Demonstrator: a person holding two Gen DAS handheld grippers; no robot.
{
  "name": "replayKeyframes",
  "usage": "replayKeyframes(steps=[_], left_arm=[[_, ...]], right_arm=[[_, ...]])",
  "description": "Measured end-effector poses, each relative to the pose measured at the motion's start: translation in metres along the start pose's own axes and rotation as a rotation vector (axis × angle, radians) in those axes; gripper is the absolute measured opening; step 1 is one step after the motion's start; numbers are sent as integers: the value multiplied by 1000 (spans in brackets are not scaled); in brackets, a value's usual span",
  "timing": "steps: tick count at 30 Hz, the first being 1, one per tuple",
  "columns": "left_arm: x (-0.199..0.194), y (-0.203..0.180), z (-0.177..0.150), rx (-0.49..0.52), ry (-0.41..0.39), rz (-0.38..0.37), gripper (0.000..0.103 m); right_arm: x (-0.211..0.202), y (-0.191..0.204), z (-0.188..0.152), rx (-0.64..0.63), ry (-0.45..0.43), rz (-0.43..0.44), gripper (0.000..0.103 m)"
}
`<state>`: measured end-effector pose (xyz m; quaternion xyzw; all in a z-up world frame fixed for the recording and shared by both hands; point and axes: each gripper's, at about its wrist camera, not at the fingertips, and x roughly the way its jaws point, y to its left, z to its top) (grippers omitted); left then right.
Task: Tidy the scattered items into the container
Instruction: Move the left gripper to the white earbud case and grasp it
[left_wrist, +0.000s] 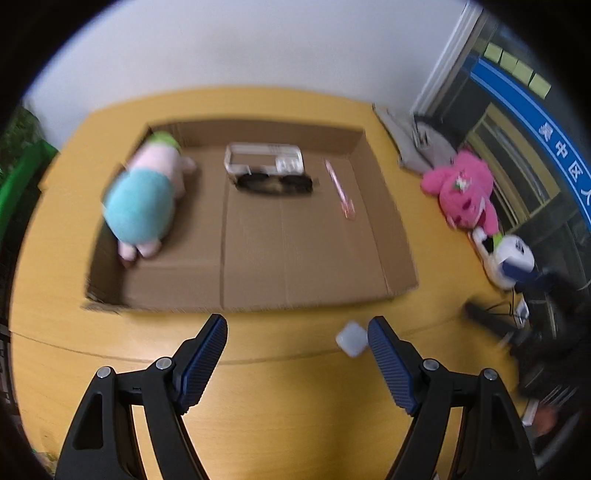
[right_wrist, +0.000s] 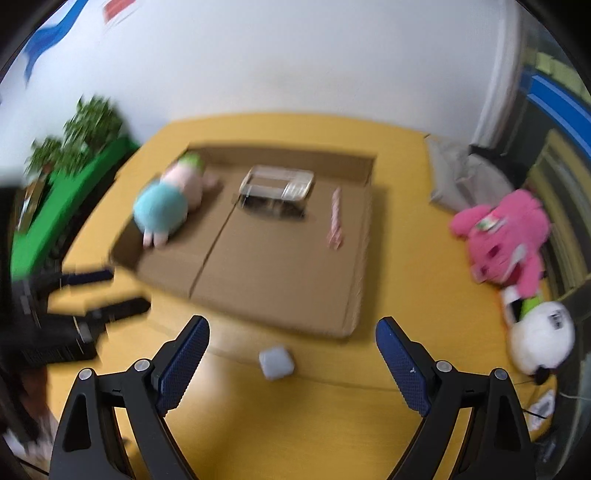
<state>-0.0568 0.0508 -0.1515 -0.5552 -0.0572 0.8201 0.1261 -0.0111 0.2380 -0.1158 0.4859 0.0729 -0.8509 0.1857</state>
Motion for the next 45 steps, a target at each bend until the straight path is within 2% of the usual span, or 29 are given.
replayKeyframes(steps=[3, 7, 9, 14, 18, 21, 23, 26, 28, 30, 32, 34, 36, 38, 42, 45], left_arm=[[36, 5, -6, -40, 90, -68, 78], [78, 7, -12, -81, 164, -149, 78], [97, 7, -14, -96, 202, -197, 78], [134, 1, -19, -112, 258, -304, 78], [154, -11, -19, -62, 270, -382, 78], [171, -21, -20, -2, 289, -437, 77], [180, -24, -21, 24, 300, -447, 76], [187, -34, -23, 96, 301, -468, 69], [189, -37, -22, 136, 289, -477, 68], [190, -39, -20, 167, 284, -484, 66], [190, -44, -19, 208, 284, -480, 66], [188, -47, -20, 252, 276, -461, 61], [188, -45, -21, 268, 275, -446, 43], [189, -41, -22, 249, 283, -453, 43], [185, -45, -27, 277, 286, -436, 42], [177, -45, -28, 284, 281, -458, 41]], right_arm=[[39, 9, -39, -53, 21, 39, 94], [82, 20, -72, -116, 48, 69, 91], [99, 23, -83, -132, 63, 72, 85], [117, 20, -86, -127, 42, 56, 84], [128, 17, -81, -152, 40, 81, 84], [137, 16, -78, -194, 47, 100, 76], [144, 15, -78, -215, 50, 109, 73], [150, 13, -79, -228, 62, 137, 63], [152, 11, -81, -230, 64, 151, 61], [154, 7, -84, -225, 69, 149, 53], [155, 4, -86, -229, 66, 138, 50], [155, 1, -85, -217, 66, 137, 50], [154, 2, -83, -201, 62, 121, 48], [153, 0, -83, -187, 62, 110, 47], [146, 5, -85, -197, 57, 114, 47], [137, 12, -85, -198, 45, 91, 47]])
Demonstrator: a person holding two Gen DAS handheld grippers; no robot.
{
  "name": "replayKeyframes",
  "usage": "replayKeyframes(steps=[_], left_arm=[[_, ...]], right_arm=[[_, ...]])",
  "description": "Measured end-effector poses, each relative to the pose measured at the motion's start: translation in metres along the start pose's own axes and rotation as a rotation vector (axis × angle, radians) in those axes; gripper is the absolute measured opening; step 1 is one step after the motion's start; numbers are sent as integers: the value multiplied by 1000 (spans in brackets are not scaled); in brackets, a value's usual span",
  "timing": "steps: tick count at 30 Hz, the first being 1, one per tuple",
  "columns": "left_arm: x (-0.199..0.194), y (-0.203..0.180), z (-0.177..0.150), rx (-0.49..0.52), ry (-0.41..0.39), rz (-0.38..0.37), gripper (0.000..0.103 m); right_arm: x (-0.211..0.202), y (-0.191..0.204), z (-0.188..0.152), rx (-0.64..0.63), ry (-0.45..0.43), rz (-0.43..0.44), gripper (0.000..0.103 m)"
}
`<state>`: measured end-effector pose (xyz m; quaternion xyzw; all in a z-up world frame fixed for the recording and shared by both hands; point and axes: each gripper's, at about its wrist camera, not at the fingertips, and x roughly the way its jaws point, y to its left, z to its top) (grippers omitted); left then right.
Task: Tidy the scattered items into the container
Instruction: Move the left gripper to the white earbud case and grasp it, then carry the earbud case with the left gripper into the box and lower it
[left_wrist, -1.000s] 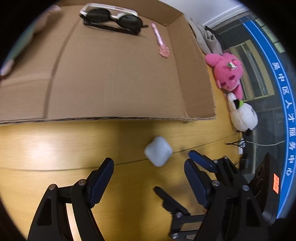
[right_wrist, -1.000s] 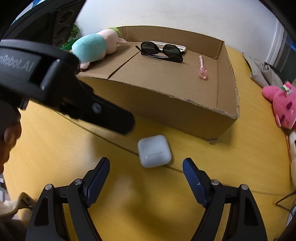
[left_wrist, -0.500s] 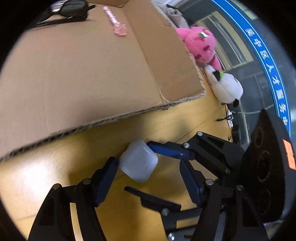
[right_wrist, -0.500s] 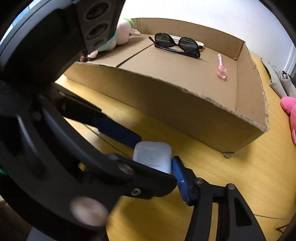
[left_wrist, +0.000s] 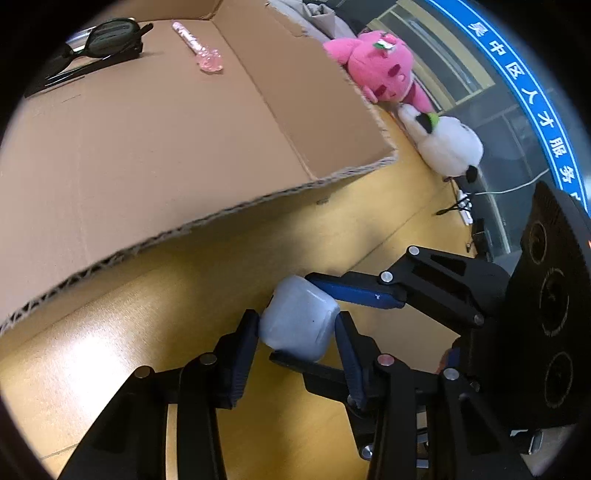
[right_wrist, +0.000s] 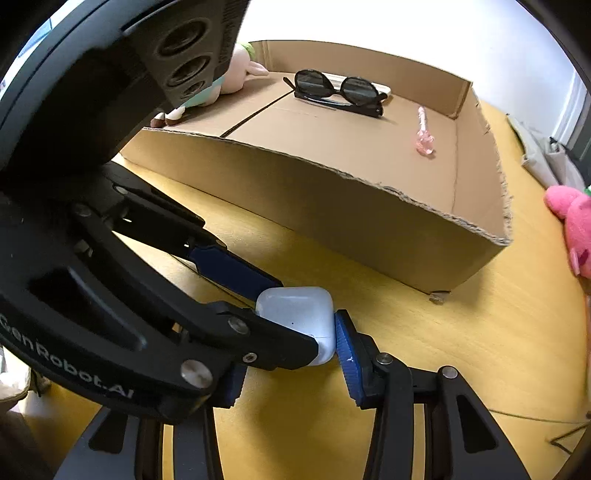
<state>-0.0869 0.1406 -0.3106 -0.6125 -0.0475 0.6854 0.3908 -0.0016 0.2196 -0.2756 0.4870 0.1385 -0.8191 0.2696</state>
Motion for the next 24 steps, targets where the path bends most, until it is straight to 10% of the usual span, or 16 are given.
replayKeyframes(steps=[10, 24], left_arm=[[-74, -32, 11, 65, -128, 26, 41], [-219, 7, 100, 96, -373, 140, 37]], right_arm=[[-61, 16, 34, -23, -88, -66, 47], [-100, 32, 204, -128, -271, -63, 47]])
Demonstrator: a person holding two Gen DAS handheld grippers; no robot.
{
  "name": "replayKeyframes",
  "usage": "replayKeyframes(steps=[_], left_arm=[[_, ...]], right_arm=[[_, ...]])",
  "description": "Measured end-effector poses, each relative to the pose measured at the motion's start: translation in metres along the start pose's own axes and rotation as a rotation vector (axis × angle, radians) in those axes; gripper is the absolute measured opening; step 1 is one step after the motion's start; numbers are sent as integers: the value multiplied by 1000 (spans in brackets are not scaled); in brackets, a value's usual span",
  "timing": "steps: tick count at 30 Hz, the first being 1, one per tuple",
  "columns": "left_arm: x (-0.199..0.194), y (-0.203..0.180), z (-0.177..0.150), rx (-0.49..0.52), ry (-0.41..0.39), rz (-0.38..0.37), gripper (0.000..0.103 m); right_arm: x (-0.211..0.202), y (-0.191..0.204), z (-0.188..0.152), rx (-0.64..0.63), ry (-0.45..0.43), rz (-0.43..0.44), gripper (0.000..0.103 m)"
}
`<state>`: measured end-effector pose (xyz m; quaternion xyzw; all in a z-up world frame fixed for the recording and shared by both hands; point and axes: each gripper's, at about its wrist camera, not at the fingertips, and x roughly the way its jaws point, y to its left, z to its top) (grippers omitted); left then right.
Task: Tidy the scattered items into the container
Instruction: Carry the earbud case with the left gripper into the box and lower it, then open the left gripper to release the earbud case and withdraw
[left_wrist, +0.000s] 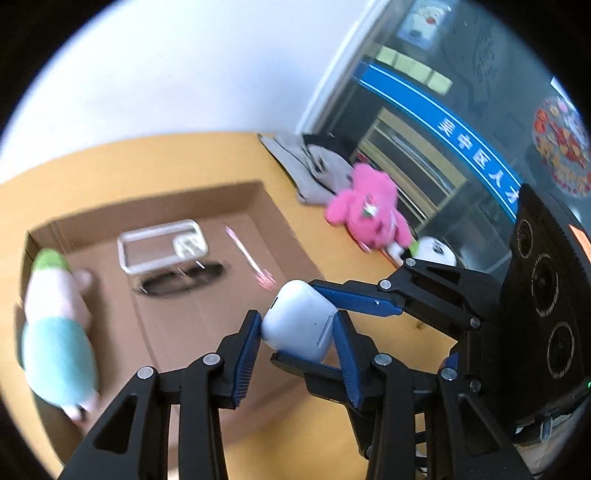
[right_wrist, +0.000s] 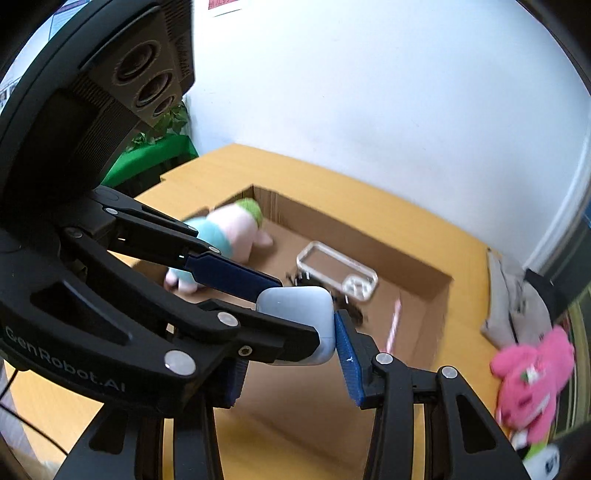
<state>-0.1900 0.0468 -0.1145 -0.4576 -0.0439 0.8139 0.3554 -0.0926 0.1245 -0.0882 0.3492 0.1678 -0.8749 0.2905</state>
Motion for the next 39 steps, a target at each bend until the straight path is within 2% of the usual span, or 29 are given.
replayKeyframes(steps=[3, 6, 12, 17, 22, 27, 31, 33, 35, 37, 38, 39], left_arm=[[10, 38, 14, -33, 8, 3, 36], [26, 68, 15, -69, 33, 4, 36], [67, 116, -2, -136, 104, -6, 36], [101, 139, -16, -182, 157, -11, 36], [127, 155, -26, -216, 195, 1, 36], [138, 164, -32, -224, 217, 6, 36], [144, 163, -35, -217, 242, 37, 40], [144, 164, -36, -220, 244, 60, 46], [142, 164, -36, -228, 241, 73, 46], [135, 163, -36, -236, 231, 84, 49], [130, 162, -36, -239, 224, 93, 53], [124, 160, -35, -239, 214, 108, 55]], right_arm=[[35, -3, 22, -16, 14, 37, 47], [70, -2, 29, -22, 46, 75, 47], [135, 2, 18, -30, 129, 135, 47], [182, 0, 4, -29, 234, 154, 47], [210, -4, -10, -1, 316, 165, 47], [228, -7, -17, 16, 352, 173, 47], [237, -7, -25, 24, 385, 170, 47], [238, -8, -27, 36, 391, 172, 47], [238, -10, -29, 47, 397, 174, 48], [234, -12, -28, 53, 390, 174, 53], [230, -13, -26, 54, 383, 170, 66], [226, -15, -25, 58, 374, 168, 73]])
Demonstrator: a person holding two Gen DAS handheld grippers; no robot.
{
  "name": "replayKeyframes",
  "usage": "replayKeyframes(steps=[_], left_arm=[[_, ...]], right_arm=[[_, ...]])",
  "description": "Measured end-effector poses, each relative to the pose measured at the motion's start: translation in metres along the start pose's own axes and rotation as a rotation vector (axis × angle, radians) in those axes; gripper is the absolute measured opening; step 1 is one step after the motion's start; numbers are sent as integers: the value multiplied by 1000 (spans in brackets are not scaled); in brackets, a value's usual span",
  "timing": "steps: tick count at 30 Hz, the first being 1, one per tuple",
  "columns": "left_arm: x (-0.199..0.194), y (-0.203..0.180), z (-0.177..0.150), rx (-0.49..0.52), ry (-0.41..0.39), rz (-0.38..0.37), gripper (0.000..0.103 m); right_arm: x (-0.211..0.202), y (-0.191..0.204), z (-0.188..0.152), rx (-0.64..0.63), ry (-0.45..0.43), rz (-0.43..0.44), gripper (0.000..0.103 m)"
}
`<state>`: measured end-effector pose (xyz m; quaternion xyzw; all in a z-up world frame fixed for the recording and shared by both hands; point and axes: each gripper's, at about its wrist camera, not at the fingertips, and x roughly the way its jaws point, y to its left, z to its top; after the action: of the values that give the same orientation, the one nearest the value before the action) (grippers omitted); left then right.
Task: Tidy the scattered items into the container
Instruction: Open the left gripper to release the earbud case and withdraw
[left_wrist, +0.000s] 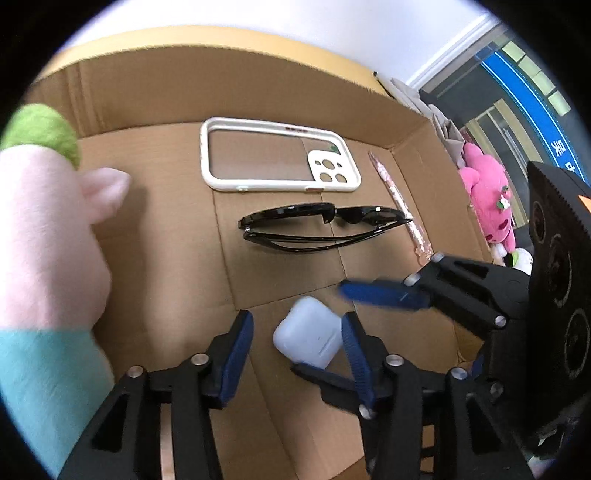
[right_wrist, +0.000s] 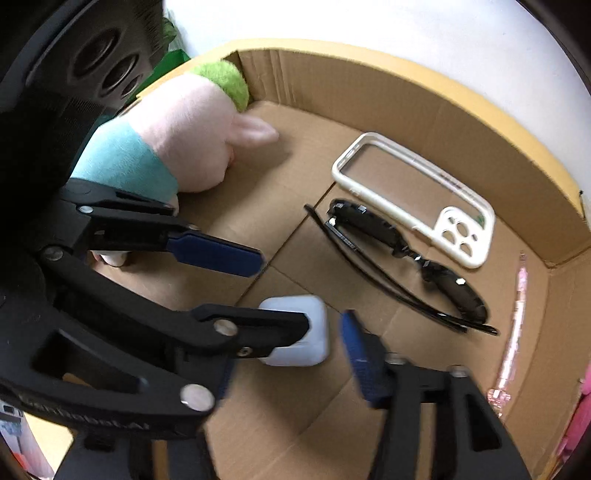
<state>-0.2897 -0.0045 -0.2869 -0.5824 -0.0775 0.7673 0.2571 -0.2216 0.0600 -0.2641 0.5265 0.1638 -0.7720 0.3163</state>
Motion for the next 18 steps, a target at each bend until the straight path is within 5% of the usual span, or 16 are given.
replayKeyframes(steps=[6, 9, 11, 18], left_arm=[[-65, -22, -13, 12, -128, 61, 56], [-116, -42, -30, 14, -225, 112, 72], [-153, -58, -45, 1, -295, 144, 73], [-248, -117, -93, -47, -448, 359, 82]], right_arm=[[-60, -3, -9, 61, -79, 10, 86], [-110, 2, -21, 124, -125, -23, 96], [-137, 8, -24, 192, -133, -61, 98], [-238, 48, -54, 301, -192, -191, 100]])
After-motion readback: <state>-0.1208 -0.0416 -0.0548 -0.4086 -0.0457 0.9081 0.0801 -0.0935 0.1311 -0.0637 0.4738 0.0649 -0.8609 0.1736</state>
